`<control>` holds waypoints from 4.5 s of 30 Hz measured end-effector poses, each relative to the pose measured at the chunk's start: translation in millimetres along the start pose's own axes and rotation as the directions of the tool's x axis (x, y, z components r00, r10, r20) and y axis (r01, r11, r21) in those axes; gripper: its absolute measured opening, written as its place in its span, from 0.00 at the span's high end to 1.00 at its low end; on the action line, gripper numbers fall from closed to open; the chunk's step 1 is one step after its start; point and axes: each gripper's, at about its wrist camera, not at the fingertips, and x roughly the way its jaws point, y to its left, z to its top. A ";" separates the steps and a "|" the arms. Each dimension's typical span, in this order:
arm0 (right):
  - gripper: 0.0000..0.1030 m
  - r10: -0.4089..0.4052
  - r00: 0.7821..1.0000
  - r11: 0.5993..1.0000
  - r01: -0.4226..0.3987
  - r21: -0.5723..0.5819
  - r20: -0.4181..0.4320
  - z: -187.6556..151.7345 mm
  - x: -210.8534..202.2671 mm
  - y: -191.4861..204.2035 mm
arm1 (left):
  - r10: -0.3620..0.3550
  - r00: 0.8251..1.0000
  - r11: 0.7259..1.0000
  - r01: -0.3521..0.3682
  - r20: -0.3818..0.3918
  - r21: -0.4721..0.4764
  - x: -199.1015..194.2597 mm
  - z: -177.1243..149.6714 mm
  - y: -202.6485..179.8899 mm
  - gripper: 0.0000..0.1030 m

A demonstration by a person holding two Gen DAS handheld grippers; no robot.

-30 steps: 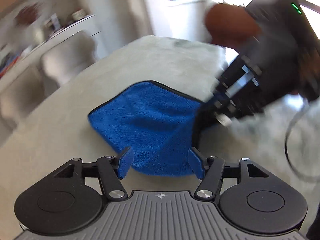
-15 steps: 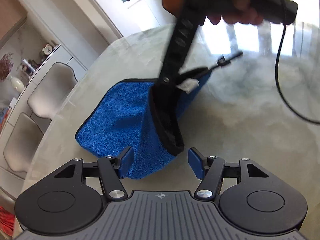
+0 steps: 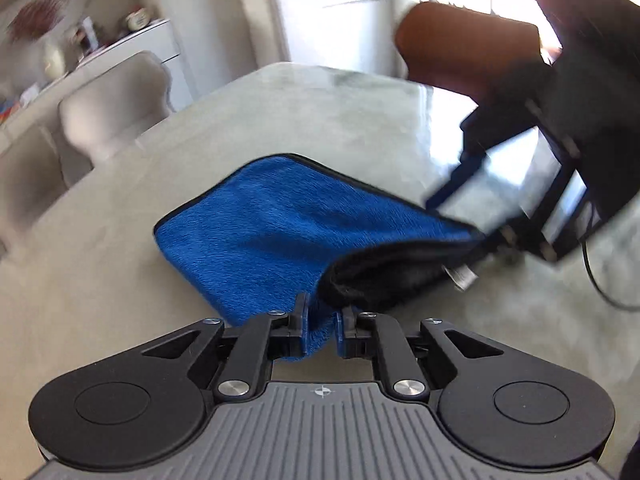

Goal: Fold towel
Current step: 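Lift the grasped end with the right gripper and fold it over toward the left gripper, then lay the folded end down and press the towel flat with both grippers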

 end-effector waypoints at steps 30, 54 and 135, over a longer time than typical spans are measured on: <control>0.89 -0.044 0.997 0.998 0.047 0.052 -0.057 69.9 33.0 -101.2 | 0.050 0.991 0.910 0.007 0.125 -0.415 28.1 30.9 105.8 0.90; 0.87 -0.020 0.993 1.000 0.019 -0.004 -0.118 78.6 92.6 -139.5 | -0.065 0.996 0.839 0.024 -0.057 -0.543 105.5 37.7 142.3 0.45; 0.52 -0.086 0.988 0.913 0.028 0.407 0.126 57.8 81.6 -92.3 | 0.086 0.979 0.798 0.043 0.185 -0.601 51.7 12.9 83.2 0.39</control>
